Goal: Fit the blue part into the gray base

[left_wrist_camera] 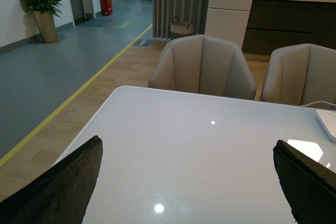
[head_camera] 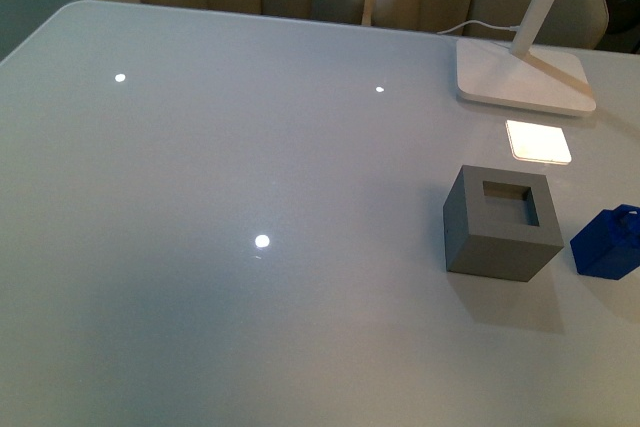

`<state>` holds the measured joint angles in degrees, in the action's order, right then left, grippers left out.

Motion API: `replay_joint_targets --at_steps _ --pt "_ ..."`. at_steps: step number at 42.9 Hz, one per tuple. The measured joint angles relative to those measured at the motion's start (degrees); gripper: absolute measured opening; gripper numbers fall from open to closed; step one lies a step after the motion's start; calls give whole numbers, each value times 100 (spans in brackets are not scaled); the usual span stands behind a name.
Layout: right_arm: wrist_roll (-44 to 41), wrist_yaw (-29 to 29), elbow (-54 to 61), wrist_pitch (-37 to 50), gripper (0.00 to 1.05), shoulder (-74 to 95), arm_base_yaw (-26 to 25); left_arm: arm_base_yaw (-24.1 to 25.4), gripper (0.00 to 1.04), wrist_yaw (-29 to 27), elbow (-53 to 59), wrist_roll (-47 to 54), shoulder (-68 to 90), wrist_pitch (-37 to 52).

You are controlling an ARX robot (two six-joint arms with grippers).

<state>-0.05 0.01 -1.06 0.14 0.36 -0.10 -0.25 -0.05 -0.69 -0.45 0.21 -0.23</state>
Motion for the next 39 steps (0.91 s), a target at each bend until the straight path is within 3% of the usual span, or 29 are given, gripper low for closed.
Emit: replay_joint_targets --at_steps 31,36,39 --pt "0 0 0 0 96 0 0 0 97 0 0 0 0 0" --pt "260 1547 -505 -1200 96 737 516 0 97 -11 0 0 -2 0" --pt "315 1749 -925 -1462 96 1502 490 0 97 2 0 0 0 0"
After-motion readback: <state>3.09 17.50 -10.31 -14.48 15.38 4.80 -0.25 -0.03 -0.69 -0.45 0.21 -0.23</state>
